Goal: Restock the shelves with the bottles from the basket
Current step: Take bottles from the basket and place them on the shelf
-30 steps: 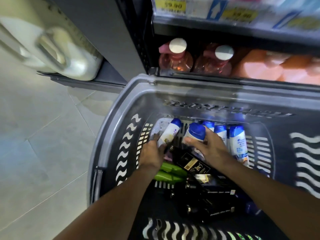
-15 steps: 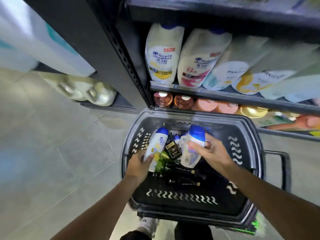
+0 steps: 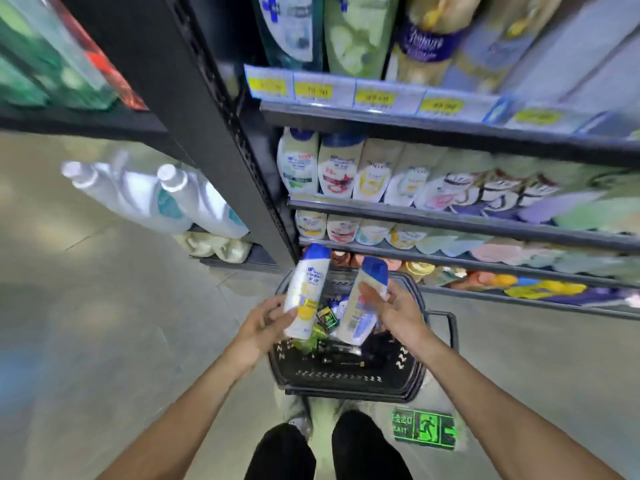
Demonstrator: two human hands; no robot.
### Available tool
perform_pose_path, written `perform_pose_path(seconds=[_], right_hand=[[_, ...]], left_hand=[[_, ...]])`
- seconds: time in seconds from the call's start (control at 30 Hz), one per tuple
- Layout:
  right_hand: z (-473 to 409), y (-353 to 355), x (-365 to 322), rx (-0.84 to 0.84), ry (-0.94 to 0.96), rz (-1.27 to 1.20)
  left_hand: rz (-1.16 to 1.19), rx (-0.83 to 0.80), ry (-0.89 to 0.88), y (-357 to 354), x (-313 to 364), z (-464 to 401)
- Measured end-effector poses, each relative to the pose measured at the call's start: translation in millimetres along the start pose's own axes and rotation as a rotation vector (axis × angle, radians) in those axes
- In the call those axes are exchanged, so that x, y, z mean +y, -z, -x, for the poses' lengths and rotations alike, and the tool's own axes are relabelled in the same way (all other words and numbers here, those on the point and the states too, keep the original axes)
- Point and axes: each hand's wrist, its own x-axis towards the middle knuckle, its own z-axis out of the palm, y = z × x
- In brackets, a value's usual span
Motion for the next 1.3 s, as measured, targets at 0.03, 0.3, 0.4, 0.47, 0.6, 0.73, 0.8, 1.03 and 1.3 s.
perform_pose_path(seconds=[0.03,0.3,0.4,0.47,0.6,0.73,0.8,1.03,1.3], right_hand=[[13,-2,-20,0.007,0.025,-0.017],[102,-9,-172,0.063,0.344,0.139],[123,-11,-217,0.087,0.435,0.165],[137,-15,-245,0.082,0.506,0.184],[161,-25,-297,0.08,0.64,0.176],[186,-36,-357,0.086,0.766,0.178],[200,-40,-384,0.09,0.83,0.174],[233,-47,-445,0.069,0.982,0.217],[260,-45,-496,0.118,1.115,0.256]], left_hand=[[0.012,-0.013,-0.02,-1,17,14],[0.017,-0.185,-0.251,-4,143,105],[0.035,-0.224,-0.331,-7,186,127],[0.101,-0.237,-0.361,-9,212,138],[0.222,-0.329,-0.444,-18,258,164],[0.204,-0.372,-0.579,-23,309,190],[0.177,-0.359,-0.637,-23,334,205],[0.102,-0.249,-0.885,-19,398,238],[0.016,-0.115,-1.068,-18,460,272]])
